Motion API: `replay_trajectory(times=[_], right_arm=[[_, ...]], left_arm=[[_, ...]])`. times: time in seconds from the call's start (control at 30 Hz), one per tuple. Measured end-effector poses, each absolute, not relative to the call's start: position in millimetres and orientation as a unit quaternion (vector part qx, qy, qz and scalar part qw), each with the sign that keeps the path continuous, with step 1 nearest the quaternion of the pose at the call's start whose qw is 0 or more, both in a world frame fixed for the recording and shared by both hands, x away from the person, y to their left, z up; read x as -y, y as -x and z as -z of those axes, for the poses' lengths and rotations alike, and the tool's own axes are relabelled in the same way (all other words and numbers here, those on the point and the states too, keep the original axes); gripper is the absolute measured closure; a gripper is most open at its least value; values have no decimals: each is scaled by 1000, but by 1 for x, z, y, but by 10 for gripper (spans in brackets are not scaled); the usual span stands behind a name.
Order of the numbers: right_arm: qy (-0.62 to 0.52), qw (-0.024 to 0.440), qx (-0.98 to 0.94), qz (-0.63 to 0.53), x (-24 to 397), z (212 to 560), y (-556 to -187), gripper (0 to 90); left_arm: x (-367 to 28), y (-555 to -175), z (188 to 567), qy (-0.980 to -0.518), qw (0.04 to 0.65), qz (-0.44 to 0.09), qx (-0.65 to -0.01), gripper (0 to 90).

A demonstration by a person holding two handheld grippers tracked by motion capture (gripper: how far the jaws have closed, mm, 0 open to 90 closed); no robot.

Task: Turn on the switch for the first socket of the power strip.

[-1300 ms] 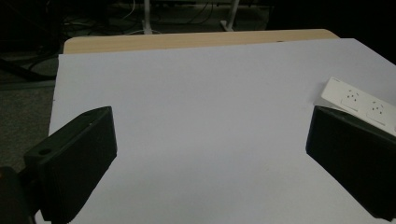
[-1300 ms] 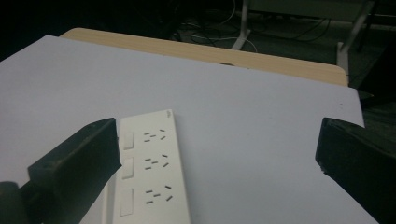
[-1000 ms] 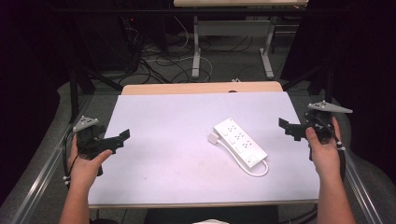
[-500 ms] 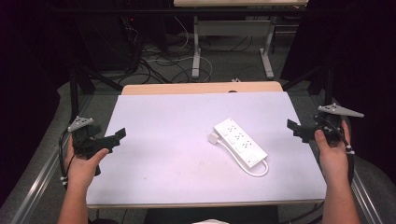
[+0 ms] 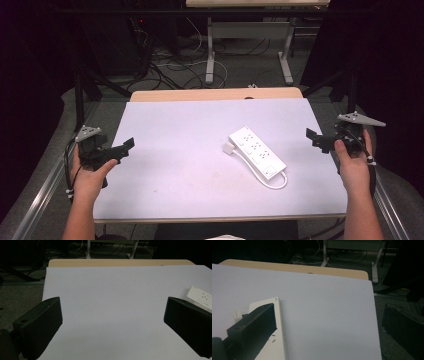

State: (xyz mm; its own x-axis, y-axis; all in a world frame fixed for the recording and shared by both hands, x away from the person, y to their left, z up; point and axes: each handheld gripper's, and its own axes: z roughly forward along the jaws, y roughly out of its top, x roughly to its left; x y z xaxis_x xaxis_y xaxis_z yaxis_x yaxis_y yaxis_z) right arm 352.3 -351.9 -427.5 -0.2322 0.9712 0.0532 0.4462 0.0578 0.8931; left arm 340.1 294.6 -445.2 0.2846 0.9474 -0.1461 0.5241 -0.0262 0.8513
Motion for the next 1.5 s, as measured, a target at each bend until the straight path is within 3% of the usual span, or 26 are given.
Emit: replay_trajectory(times=[0.73, 1.5], right_arm=[[-536, 301, -679, -401, 363, 489, -376, 0], [-549, 257, -693, -390, 362, 542, -388, 0]], left_arm=[[-300, -362, 502, -699, 411, -241, -533, 2], [-297, -372, 545, -721, 380, -214, -538, 2]])
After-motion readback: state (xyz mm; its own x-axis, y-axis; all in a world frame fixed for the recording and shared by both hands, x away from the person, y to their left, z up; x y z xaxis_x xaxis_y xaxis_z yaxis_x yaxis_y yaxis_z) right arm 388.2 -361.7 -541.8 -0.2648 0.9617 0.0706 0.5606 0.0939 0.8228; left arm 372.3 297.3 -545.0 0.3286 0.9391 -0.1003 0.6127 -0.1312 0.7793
